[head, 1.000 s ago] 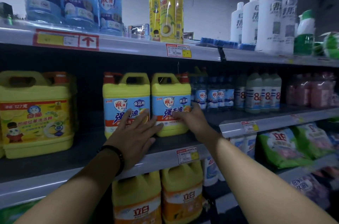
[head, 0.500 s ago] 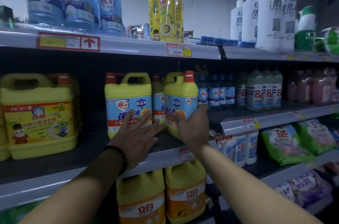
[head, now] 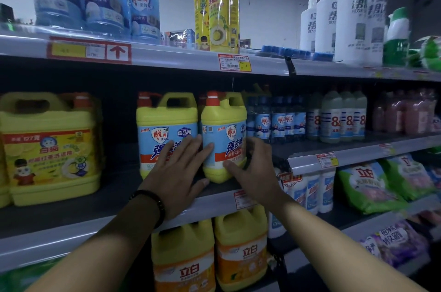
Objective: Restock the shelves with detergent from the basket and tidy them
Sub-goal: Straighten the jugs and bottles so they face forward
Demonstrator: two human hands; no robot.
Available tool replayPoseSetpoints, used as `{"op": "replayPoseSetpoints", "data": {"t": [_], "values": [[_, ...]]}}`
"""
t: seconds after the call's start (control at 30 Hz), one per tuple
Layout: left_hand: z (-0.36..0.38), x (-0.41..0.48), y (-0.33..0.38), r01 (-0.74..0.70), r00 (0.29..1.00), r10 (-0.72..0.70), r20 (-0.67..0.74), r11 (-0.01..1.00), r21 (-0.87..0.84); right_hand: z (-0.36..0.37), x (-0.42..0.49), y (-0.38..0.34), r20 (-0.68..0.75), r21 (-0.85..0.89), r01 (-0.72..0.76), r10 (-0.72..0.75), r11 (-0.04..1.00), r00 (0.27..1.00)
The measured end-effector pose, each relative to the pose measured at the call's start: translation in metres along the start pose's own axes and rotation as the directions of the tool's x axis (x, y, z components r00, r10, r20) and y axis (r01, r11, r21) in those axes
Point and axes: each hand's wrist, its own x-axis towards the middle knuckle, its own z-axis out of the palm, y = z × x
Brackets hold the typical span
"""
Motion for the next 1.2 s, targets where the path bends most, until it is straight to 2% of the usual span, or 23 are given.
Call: {"op": "replayPoseSetpoints", "data": {"t": [0.07, 0.13, 0.23, 0.4, 0.6, 0.73, 0.93, 1.0, 1.07, 1.2], "values": [[0.000, 0.000, 0.000, 0.006, 1.000, -0.006, 0.014, 0.999, 0.048, -0.003, 0.004, -0.003, 0.100, -0.015, -0.012, 0.014, 1.000, 0.995], [0.001, 0.002, -0.001, 0.020, 0.999, -0.023, 0.040, 0.997, 0.076, 0.001, 0.006, -0.007, 0.138, -0.047, -0.012, 0.018, 0.999, 0.990], [0.001, 0.005, -0.003, 0.021, 0.996, -0.031, 0.088, 0.993, 0.113, 0.019, 0.006, -0.015, 0.062, -0.113, -0.056, 0.063, 0.992, 0.996], [0.000, 0.007, -0.002, -0.005, 0.988, -0.013, 0.154, 0.993, 0.115, 0.040, 0.009, -0.028, -0.052, -0.335, -0.176, 0.168, 0.926, 0.984], [-0.003, 0.007, -0.001, 0.008, 0.984, -0.022, 0.177, 0.997, 0.077, 0.052, 0.009, -0.035, -0.160, -0.389, -0.250, 0.202, 0.887, 0.966], [-0.004, 0.003, -0.001, 0.005, 0.995, -0.008, 0.099, 0.999, 0.033, 0.055, 0.008, -0.034, -0.190, -0.413, -0.259, 0.196, 0.873, 0.962], [-0.024, -0.013, 0.000, 0.009, 0.986, -0.016, -0.164, 0.999, -0.043, 0.046, 0.003, -0.042, -0.165, -0.381, -0.250, 0.201, 0.890, 0.966], [-0.037, -0.024, -0.008, 0.040, 0.978, -0.052, -0.202, 0.997, -0.066, 0.045, -0.004, -0.054, -0.212, -0.342, -0.212, 0.145, 0.916, 0.967], [-0.051, -0.044, -0.027, 0.111, 0.961, -0.130, -0.243, 0.990, -0.091, 0.053, -0.016, -0.072, -0.231, -0.271, -0.076, 0.012, 0.960, 0.973], [-0.075, -0.108, -0.085, 0.262, 0.932, -0.256, -0.255, 0.965, -0.011, 0.088, -0.044, -0.115, -0.117, -0.030, 0.154, -0.157, 0.988, 0.981]]}}
